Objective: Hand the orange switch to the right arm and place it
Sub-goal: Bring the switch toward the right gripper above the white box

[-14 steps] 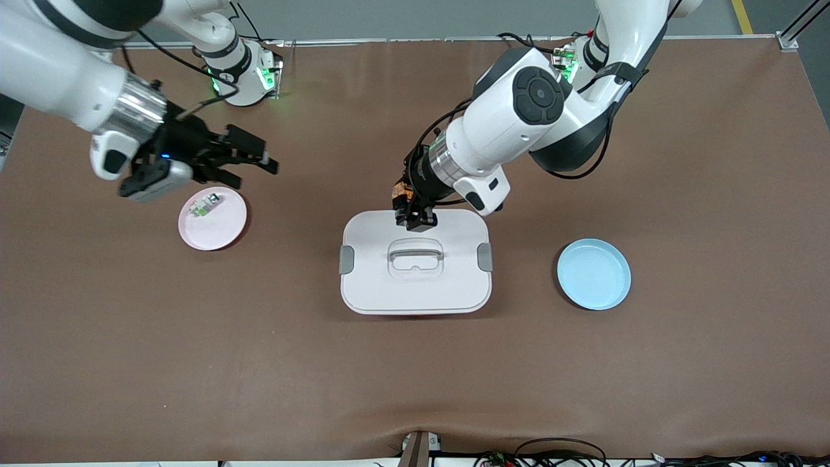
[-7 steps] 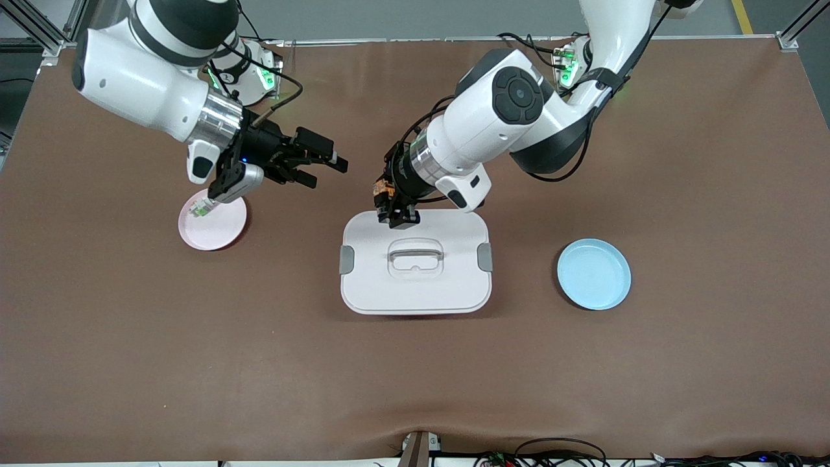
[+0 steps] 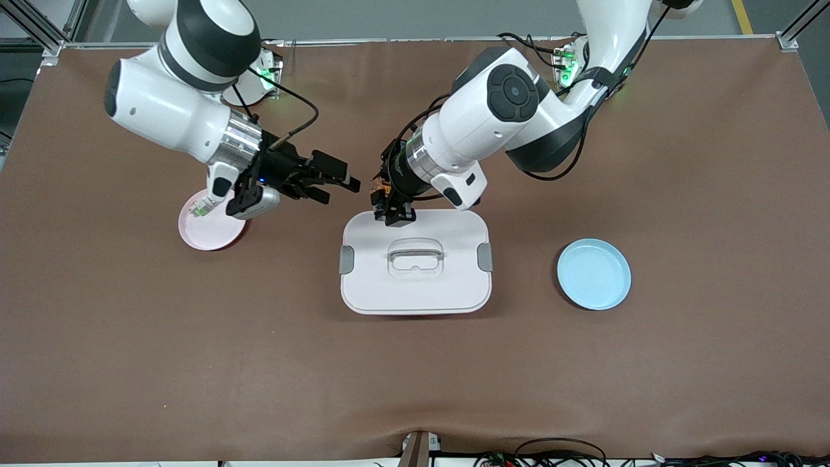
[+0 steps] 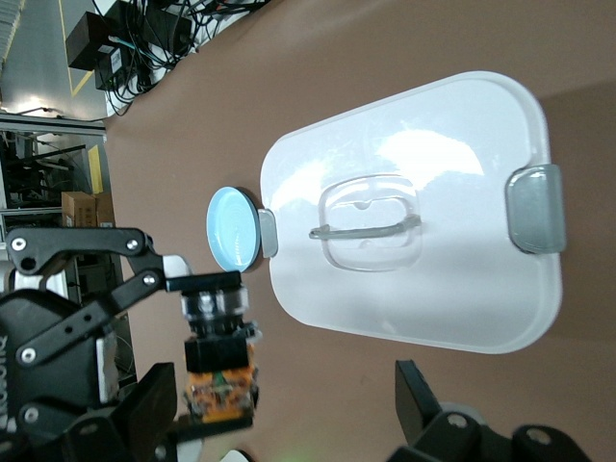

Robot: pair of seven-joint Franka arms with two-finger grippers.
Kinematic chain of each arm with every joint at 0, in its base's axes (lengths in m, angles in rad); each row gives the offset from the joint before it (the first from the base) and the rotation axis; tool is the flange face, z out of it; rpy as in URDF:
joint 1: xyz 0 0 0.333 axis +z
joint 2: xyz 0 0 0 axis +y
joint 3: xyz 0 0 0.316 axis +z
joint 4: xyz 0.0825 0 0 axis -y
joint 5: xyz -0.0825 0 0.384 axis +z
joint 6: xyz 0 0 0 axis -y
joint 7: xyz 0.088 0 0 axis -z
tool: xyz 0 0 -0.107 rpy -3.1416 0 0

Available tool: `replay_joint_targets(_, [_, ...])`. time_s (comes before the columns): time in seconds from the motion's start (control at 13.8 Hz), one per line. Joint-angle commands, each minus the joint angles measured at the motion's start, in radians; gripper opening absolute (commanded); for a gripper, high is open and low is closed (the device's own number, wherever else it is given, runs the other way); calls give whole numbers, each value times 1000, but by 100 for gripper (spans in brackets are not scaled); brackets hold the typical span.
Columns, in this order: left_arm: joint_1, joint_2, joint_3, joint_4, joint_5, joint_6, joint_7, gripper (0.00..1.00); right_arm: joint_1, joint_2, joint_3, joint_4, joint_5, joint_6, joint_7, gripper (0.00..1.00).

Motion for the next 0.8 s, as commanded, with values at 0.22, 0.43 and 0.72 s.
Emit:
replay_joint_targets(0.22, [-24,9,10,25,-7,-1,1,0,68,74,-10,55,55,80,-3,100])
replay_joint_targets(0.43, [-34,9,10,25,-3,-1,1,0,74,79,-10,53,54,83,-12,100])
replay_joint_targets(0.72, [-34,9,12,25,-3,-1,1,0,76,85,-10,50,45,80,-19,12])
